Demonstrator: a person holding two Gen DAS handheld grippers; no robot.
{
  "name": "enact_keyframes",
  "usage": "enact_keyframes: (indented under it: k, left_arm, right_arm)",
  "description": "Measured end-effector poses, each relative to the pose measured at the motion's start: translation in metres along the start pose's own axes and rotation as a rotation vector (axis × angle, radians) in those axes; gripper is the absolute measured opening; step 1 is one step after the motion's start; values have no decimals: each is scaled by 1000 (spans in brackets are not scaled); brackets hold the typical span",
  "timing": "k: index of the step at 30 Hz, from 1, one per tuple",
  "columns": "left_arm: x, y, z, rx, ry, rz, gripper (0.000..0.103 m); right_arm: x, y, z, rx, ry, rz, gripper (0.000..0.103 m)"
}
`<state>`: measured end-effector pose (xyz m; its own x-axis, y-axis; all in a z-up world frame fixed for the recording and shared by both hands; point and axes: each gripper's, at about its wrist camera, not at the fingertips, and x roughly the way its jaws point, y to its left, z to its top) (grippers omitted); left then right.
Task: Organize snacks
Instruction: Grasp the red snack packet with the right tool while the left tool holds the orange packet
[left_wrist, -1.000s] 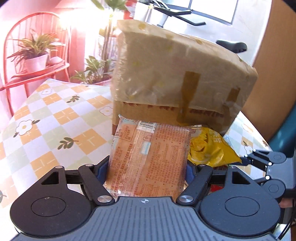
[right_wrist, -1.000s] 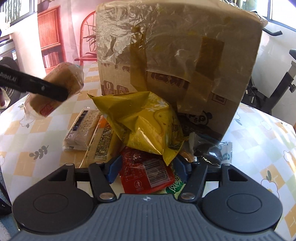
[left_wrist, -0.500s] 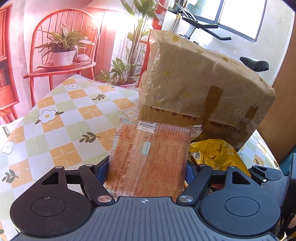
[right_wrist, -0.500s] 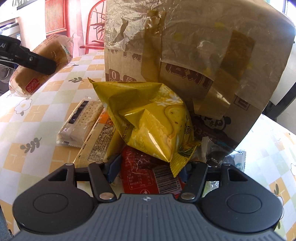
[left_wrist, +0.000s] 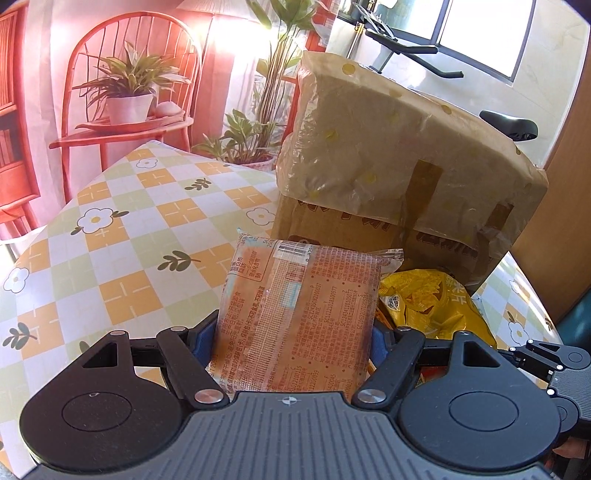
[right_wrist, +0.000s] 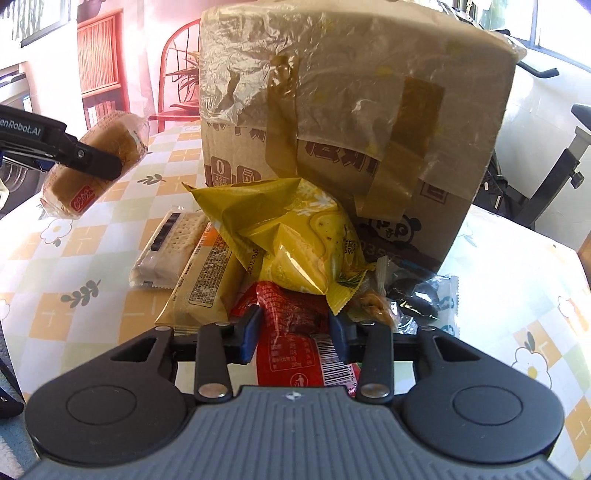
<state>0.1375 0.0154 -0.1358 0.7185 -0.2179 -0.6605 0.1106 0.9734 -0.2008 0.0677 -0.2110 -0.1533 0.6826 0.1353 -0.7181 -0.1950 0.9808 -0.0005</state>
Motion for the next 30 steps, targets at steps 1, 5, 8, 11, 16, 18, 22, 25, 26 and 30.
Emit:
enact_keyframes:
  k: [1, 5, 8, 11, 16, 18, 22, 25, 26, 30]
  left_arm:
    - [0, 0, 0, -1, -1, 0, 78]
    - [-2, -2, -2, 1, -7, -2, 78]
    - [-2, 0, -2, 4, -5, -6, 78]
    - [-3, -1, -3, 8, -4, -10, 78]
    - [-3, -2, -4, 13, 1, -14, 78]
    - [-2, -2, -4, 11, 5, -12, 78]
    - [-1, -1, -5, 12, 6, -10, 78]
    - [-2, -2, -5, 12, 6, -9, 78]
    - [-2, -2, -5, 12, 6, -9, 78]
    - [-1, -1, -6, 10, 7, -12, 78]
  right_arm:
    - [-3, -1, -1, 7, -6, 0, 39]
    - [-14, -2, -4, 24, -16, -9, 36]
    - [-20, -3, -8, 35, -17, -13, 36]
    - [-27, -7, -13, 62, -20, -17, 36]
    - [-26, -12, -18, 85, -19, -31, 41]
    - [-24, -11, -18, 82, -14, -40, 44]
    - [-23, -8, -20, 57, -7, -59, 48]
    - [-20, -8, -21, 56, 15, -85, 55]
    - [-20, -8, -22, 53, 21, -88, 57]
    - [-18, -8, -24, 49, 36, -96, 60]
